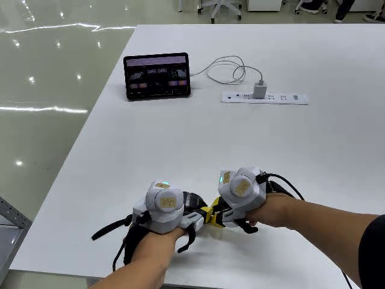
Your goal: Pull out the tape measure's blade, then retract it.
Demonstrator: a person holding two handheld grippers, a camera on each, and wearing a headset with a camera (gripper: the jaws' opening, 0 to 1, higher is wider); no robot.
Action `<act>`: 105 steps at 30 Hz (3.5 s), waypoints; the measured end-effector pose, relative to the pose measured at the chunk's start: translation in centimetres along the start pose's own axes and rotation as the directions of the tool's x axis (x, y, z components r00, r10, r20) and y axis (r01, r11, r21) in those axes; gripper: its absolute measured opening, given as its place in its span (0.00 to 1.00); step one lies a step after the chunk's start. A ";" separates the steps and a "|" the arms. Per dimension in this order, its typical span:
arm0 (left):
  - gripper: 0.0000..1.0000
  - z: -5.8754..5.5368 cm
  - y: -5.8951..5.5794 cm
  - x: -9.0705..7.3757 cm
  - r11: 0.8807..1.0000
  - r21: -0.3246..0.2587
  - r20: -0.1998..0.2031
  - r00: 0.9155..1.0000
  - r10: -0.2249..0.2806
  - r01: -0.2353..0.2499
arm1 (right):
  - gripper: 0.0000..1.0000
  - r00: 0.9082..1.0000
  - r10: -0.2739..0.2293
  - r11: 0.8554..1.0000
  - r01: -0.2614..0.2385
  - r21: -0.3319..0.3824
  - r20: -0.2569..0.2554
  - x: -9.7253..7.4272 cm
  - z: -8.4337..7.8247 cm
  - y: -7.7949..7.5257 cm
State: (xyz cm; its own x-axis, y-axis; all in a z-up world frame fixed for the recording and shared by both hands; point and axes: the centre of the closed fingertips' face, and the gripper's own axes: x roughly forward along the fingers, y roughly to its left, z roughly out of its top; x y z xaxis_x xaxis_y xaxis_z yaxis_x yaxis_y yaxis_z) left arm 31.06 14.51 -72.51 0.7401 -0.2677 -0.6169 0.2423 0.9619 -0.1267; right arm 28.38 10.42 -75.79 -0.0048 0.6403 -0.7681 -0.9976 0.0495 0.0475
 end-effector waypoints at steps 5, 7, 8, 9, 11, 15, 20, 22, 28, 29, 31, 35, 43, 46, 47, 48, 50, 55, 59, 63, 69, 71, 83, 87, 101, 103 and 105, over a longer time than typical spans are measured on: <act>0.66 0.7 -0.1 -0.2 0.999 0.034 0.033 0.999 -0.008 0.007 | 0.20 1.000 0.006 1.000 -0.006 -0.023 0.010 -0.1 0.3 0.3; 0.69 0.4 -0.7 -0.3 1.000 0.001 0.011 1.000 -0.021 0.021 | 0.22 1.000 0.009 1.000 -0.009 -0.014 0.009 -0.1 0.4 0.4; 0.70 0.4 -0.7 -0.2 1.000 -0.004 0.011 1.000 -0.026 0.026 | 0.25 1.000 0.009 1.000 -0.009 -0.013 0.009 -0.2 0.5 0.4; 0.72 0.5 -0.7 -0.2 1.000 0.001 0.013 1.000 -0.023 0.023 | 0.27 1.000 0.006 1.000 -0.006 -0.015 0.009 -0.2 0.5 0.4; 0.74 0.5 -0.8 -0.3 1.000 0.009 0.015 1.000 -0.022 0.022 | 0.31 1.000 -0.001 1.000 0.001 -0.023 0.007 -0.3 0.5 0.3; 0.82 0.2 -0.7 -0.1 1.000 -0.005 0.004 1.000 -0.018 0.018 | 0.33 1.000 0.007 1.000 -0.007 -0.025 -0.003 -0.6 0.1 0.4; 0.90 0.1 -0.6 -0.1 0.999 -0.030 0.002 1.000 -0.021 0.021 | 0.38 1.000 0.009 1.000 -0.009 -0.013 -0.006 -0.9 -0.1 0.5; 0.91 0.1 -0.6 -0.1 0.999 -0.040 0.000 1.000 -0.021 0.021 | 0.42 1.000 0.010 1.000 -0.010 0.002 -0.001 -1.0 0.1 0.5; 1.00 1.2 0.0 -0.3 1.000 -0.018 0.025 1.000 0.004 -0.004 | 0.56 1.000 0.014 1.000 -0.014 0.019 0.018 -1.6 0.5 0.8; 1.00 1.2 0.1 -0.3 1.000 -0.019 0.021 1.000 0.004 -0.003 | 0.60 1.000 0.013 1.000 -0.013 0.021 0.023 -1.6 0.6 0.7; 1.00 1.0 0.3 -0.4 0.999 -0.031 0.003 1.000 -0.012 0.012 | 0.65 0.999 0.010 0.999 -0.012 0.040 0.038 -1.8 0.8 0.6; 1.00 1.6 0.2 -0.7 0.997 0.048 0.019 0.998 -0.056 0.055 | 0.75 0.999 0.009 0.998 -0.012 0.061 0.050 -2.4 0.9 0.7; 1.00 1.6 -0.7 -1.3 0.975 0.120 -0.004 0.982 -0.190 0.189 | 0.83 0.997 -0.030 0.994 0.022 0.106 0.070 -3.5 0.2 0.4; 1.00 1.0 -0.6 -1.4 0.973 0.118 -0.035 0.980 -0.198 0.200 | 0.86 0.995 -0.049 0.991 0.039 0.125 0.085 -4.0 0.0 0.2; 1.00 0.9 -0.6 -1.4 0.971 0.119 -0.033 0.979 -0.204 0.206 | 0.87 0.995 -0.055 0.991 0.043 0.129 0.088 -4.1 -0.1 0.2; 1.00 0.8 -0.7 -1.4 0.969 0.119 -0.036 0.977 -0.212 0.215 | 0.87 0.994 -0.064 0.990 0.051 0.135 0.093 -4.3 -0.2 0.1; 1.00 0.8 -1.2 -1.7 0.960 0.126 -0.017 0.968 -0.250 0.250 | 0.87 0.992 -0.075 0.987 0.060 0.149 0.102 -4.6 -0.4 0.1; 1.00 0.4 -1.1 -2.1 0.951 0.111 -0.002 0.957 -0.290 0.289 | 0.87 0.984 -0.124 0.973 0.095 0.210 0.131 -5.5 -1.1 -0.7; 1.00 0.4 -0.3 -2.2 0.948 0.156 -0.007 0.960 -0.281 0.278 | 0.84 0.983 -0.137 0.968 0.105 0.227 0.126 -6.1 -1.9 -0.7; 1.00 0.7 -0.2 -2.8 0.942 0.139 0.007 0.951 -0.308 0.304 | 0.88 0.976 -0.157 0.957 0.112 0.266 0.152 -6.7 -2.2 -0.6; 1.00 -0.1 -0.1 -3.3 0.928 0.168 -0.038 0.943 -0.330 0.331 | 0.91 0.966 -0.197 0.947 0.143 0.288 0.168 -8.4 -3.0 -0.7; 1.00 0.0 -0.1 -3.7 0.924 0.174 -0.038 0.940 -0.339 0.340 | 0.93 0.961 -0.212 0.943 0.154 0.294 0.177 -9.1 -3.1 -0.7; 1.00 -0.4 2.5 -4.9 0.931 0.227 -0.046 0.958 -0.283 0.286 | 0.98 0.943 -0.281 0.920 0.212 0.330 0.179 -13.1 -6.1 -0.4; 1.00 -0.3 2.7 -5.2 0.928 0.233 -0.050 0.957 -0.287 0.291 | 1.00 0.934 -0.312 0.909 0.240 0.341 0.173 -14.4 -7.5 -0.3; 1.00 0.0 3.3 -6.7 0.918 0.242 -0.057 0.949 -0.309 0.314 | 0.99 0.919 -0.358 0.875 0.268 0.404 0.164 -17.6 -11.3 1.7; 1.00 0.0 3.5 -7.1 0.920 0.240 -0.050 0.950 -0.308 0.311 | 0.99 0.917 -0.363 0.867 0.266 0.421 0.167 -18.1 -11.7 2.0; 1.00 -0.3 3.8 -7.2 0.922 0.233 -0.051 0.951 -0.306 0.309 | 0.99 0.910 -0.379 0.862 0.280 0.423 0.169 -18.8 -12.1 2.1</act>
State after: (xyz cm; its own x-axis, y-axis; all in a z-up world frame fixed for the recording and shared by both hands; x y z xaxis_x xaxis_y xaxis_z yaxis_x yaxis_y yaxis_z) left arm 26.43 20.10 -68.79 0.5978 -0.5461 -0.5869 0.5986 0.7910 -0.1263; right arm 25.58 -10.81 -69.02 0.3850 0.6933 -0.6092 -0.8320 0.5465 0.0960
